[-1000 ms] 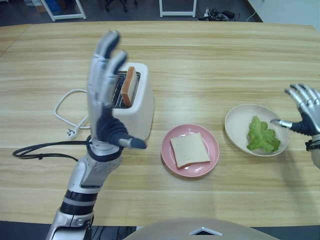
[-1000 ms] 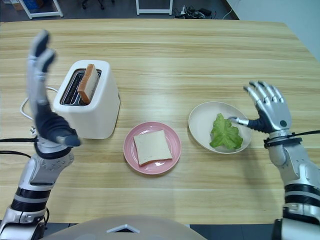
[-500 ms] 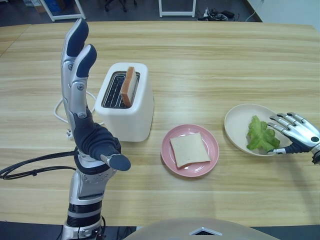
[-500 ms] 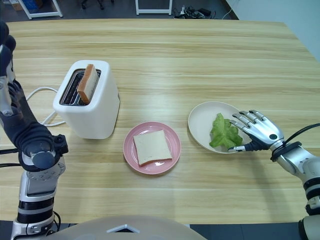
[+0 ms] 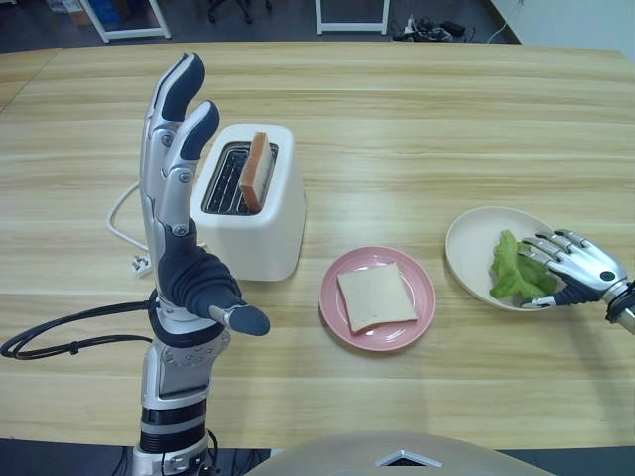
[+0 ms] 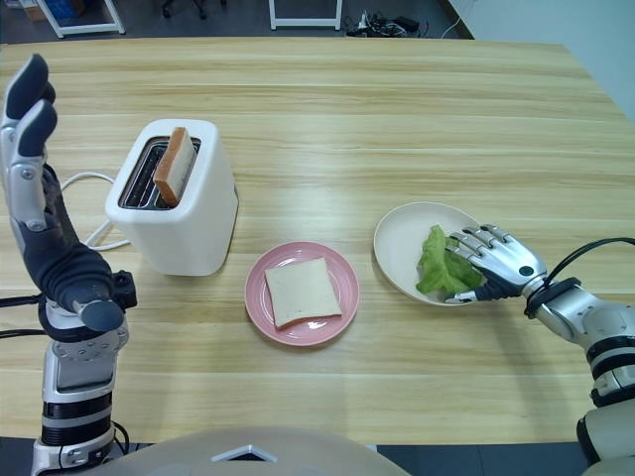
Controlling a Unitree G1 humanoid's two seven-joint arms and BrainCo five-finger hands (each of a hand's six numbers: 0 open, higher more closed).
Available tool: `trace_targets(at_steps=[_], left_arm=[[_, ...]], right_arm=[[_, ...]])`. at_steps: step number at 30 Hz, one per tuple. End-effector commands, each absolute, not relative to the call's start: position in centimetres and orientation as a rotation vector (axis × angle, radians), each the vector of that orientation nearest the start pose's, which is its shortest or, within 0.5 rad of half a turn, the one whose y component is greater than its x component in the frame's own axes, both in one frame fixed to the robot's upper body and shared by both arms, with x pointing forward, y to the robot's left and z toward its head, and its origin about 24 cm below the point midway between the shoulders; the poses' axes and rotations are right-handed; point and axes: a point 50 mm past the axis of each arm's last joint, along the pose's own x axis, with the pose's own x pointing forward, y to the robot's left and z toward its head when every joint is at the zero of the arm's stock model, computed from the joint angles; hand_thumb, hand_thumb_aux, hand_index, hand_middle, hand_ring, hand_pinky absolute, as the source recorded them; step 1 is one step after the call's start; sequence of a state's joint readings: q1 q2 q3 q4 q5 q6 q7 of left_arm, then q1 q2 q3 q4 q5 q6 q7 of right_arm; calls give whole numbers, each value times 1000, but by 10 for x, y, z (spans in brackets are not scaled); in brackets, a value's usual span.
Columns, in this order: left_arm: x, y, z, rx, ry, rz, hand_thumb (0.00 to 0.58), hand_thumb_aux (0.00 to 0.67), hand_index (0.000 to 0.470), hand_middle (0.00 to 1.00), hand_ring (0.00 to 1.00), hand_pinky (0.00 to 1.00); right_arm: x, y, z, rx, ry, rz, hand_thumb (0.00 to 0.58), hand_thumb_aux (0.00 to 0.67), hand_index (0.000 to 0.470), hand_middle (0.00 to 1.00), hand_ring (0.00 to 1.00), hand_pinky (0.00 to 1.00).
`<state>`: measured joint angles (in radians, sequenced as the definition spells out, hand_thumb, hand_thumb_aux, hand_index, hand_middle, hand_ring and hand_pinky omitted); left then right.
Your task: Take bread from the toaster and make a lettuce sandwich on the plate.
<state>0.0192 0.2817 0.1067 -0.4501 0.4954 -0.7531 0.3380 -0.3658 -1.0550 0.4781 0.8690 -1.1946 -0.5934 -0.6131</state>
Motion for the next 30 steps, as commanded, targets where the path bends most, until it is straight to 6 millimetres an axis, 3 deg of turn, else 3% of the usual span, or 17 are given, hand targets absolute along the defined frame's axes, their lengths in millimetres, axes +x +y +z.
trace_targets(at_steps=[1, 2, 3, 4, 10, 16, 17, 18, 30], left_arm=[[182, 166, 190, 636, -1252, 120, 0, 0, 0, 0, 0, 0], [182, 166, 190, 639, -1251, 118, 0, 0, 0, 0, 0, 0], [182, 166, 190, 640, -1250, 116, 0, 0, 0, 0, 0, 0], [182, 166, 191, 641, -1250, 114, 0, 0, 0, 0, 0, 0], [181, 167, 191, 648, -1247, 108, 0, 0, 0, 0, 0, 0], [182, 166, 191, 653, -1244, 104, 0, 0, 0, 0, 0, 0], [182, 166, 190, 653, -1242, 102, 0, 0, 0, 0, 0, 0], [183, 166, 190, 653, -1241, 101, 0, 0, 0, 0, 0, 0], [189, 163, 189, 655, -1231, 90, 0, 0, 0, 0, 0, 0]], right_arm=[[249, -349, 45, -1988, -111, 587, 265, 176, 123, 0, 0, 0], [248, -350, 43, -1981, -95, 595, 441, 342, 240, 0, 0, 0], [247, -350, 40, -1975, -79, 601, 574, 604, 424, 0, 0, 0], [246, -350, 38, -1965, -64, 605, 580, 670, 470, 0, 0, 0], [247, -347, 34, -1920, -66, 594, 580, 670, 470, 0, 0, 0], [255, -339, 39, -1911, -184, 513, 580, 670, 470, 0, 0, 0], [256, -337, 41, -1907, -209, 492, 580, 670, 470, 796, 796, 796], [257, -336, 42, -1906, -234, 471, 580, 670, 470, 1000, 1000, 1000], [272, -313, 72, -1934, -576, 243, 580, 670, 470, 1000, 1000, 1000]])
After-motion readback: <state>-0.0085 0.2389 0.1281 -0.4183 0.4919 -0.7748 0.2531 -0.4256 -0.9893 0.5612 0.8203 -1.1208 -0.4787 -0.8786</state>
